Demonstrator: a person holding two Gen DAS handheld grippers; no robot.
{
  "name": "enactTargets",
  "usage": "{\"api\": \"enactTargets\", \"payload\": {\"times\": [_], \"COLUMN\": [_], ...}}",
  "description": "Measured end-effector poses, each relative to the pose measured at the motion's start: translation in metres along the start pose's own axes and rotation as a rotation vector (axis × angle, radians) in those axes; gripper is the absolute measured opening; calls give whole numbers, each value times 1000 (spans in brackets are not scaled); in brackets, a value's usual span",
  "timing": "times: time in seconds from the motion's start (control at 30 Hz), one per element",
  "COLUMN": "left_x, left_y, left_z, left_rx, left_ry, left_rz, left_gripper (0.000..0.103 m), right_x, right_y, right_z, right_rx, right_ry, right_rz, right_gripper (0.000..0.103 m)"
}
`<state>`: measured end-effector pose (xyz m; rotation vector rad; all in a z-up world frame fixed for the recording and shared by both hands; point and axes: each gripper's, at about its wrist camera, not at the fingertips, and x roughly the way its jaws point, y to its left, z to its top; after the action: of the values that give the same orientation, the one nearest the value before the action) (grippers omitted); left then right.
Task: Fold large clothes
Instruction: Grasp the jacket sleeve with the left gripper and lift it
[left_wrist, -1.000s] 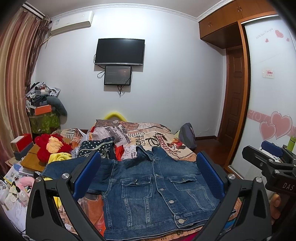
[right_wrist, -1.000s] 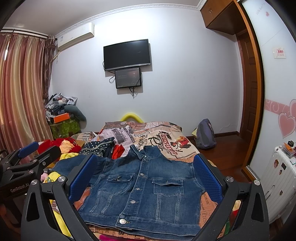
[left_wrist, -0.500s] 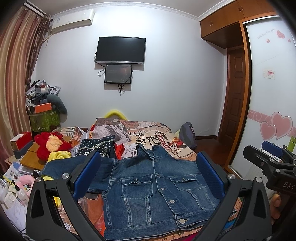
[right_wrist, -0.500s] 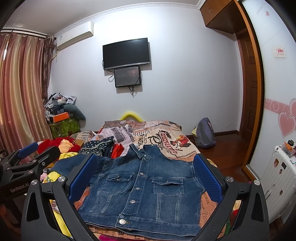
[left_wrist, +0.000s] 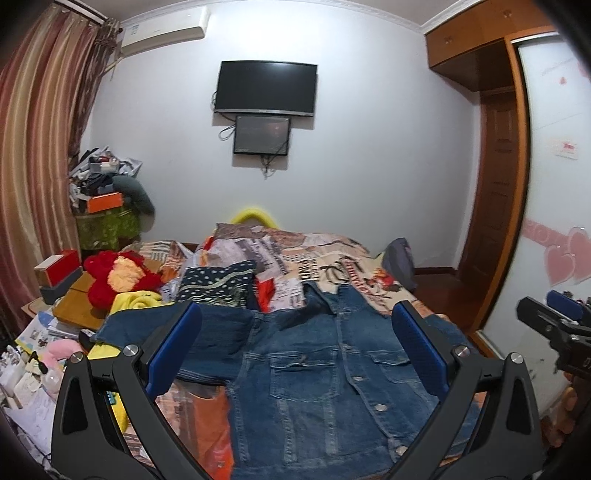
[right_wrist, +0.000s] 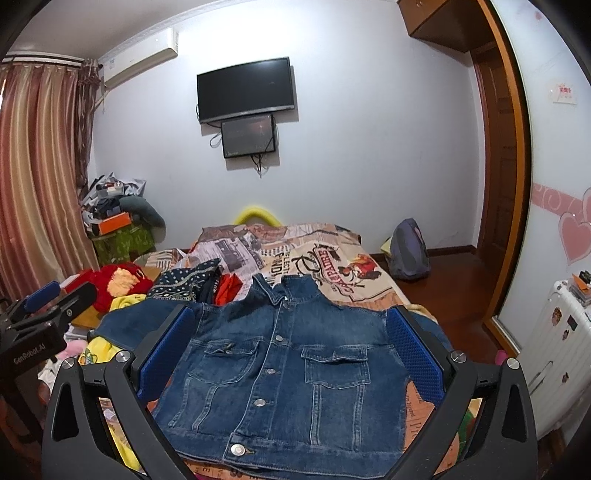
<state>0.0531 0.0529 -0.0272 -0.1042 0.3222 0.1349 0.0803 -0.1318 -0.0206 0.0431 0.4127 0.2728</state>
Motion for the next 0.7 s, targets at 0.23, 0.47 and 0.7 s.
{"api": "enactTargets", "payload": {"times": [0.23,0.47,0.7], "left_x": [45,98,155], "left_y": [40,106,185], "left_z": [-4,-15,-47], "left_rx": [-41,-140,-236], "left_ry": [48,128,308], "left_rz": [102,165,277], "left_gripper": [103,103,103], "right_x": [33,75,132], "right_y": [-1,0,7], "right_z": [1,0,-7], "right_rx": [4,-6,-60], "right_ry": [63,143,282], "right_rz": [-6,-12,-14], "right_gripper": [103,103,103]}}
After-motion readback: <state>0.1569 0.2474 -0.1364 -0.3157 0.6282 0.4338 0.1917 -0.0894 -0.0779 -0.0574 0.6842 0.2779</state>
